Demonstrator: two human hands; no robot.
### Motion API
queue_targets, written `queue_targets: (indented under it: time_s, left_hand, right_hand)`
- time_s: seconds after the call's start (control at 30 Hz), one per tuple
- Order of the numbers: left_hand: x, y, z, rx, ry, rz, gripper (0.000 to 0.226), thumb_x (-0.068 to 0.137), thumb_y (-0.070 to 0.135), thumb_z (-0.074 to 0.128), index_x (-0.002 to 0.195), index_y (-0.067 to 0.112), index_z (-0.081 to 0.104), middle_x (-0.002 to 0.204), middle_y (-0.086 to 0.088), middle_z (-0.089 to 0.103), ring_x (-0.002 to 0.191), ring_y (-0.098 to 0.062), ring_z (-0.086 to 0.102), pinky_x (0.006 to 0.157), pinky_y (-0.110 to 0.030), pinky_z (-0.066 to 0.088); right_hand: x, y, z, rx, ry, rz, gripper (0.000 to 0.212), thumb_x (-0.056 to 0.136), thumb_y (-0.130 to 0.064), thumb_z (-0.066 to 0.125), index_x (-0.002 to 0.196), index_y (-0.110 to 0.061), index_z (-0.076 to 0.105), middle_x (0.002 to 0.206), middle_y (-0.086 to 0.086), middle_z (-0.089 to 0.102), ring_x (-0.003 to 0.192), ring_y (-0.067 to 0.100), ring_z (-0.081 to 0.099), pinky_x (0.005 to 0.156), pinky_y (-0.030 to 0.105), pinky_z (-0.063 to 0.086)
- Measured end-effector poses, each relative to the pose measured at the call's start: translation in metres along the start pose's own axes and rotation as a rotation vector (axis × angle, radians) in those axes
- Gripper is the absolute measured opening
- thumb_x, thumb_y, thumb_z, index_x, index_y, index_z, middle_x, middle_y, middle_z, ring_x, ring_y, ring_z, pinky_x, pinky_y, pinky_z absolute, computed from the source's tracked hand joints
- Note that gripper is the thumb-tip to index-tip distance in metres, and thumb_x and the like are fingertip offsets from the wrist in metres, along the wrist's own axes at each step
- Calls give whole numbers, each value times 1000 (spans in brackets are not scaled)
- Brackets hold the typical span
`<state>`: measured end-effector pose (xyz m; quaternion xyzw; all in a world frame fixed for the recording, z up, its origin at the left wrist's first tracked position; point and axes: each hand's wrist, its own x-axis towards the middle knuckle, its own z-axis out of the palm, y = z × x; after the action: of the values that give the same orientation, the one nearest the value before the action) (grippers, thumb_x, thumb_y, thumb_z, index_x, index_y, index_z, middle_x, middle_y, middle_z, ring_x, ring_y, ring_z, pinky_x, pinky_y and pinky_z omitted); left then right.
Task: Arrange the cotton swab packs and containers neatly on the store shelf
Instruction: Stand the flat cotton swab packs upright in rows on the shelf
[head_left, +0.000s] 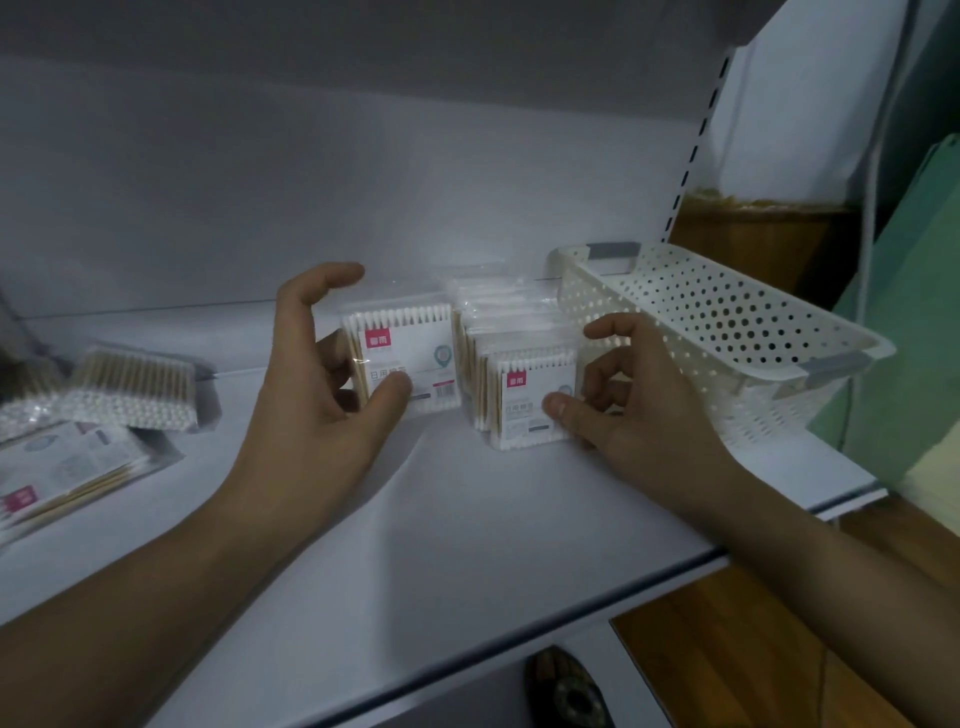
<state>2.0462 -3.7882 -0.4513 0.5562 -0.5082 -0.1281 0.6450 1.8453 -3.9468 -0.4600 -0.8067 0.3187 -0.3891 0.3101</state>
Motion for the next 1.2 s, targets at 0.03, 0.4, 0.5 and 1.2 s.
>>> queue_targets:
  time_s: [0.03, 0.4, 0.5, 1.2]
  left_hand:
    - [-1, 2, 0, -16, 1, 16, 78, 92, -9, 64, 138, 44, 31, 101, 2, 78, 94, -22, 76, 87, -41, 63]
    - [-10, 14, 14, 33, -117, 172, 63, 66, 36, 88, 120, 40, 54, 106, 14, 73, 101, -17, 74, 68, -40, 65]
    - [-7, 6, 8, 70, -110, 179, 39, 80, 42, 72, 116, 34, 58, 99, 10, 72, 95, -19, 72, 71, -33, 59]
    - [0, -20, -6, 966, -421, -126, 56, 85, 56, 32, 132, 35, 54, 139, 12, 47, 132, -18, 42, 106, -45, 31]
  right_hand:
    - [-2, -2, -1, -56, 31, -47, 56, 80, -27, 84, 116, -28, 42, 76, -5, 56, 65, 10, 61, 62, 25, 56]
    - [-23, -54, 9, 186, -71, -231, 35, 87, -27, 78, 120, -21, 66, 95, -4, 75, 67, 15, 68, 61, 27, 56]
    - [-17, -45, -2, 258, -44, -162, 29, 84, -19, 80, 109, -16, 67, 93, 6, 75, 76, 27, 70, 67, 43, 62]
    - [-19, 0, -12, 40, -75, -29, 29, 83, -30, 80, 98, -27, 55, 93, 5, 68, 75, 24, 69, 68, 48, 60]
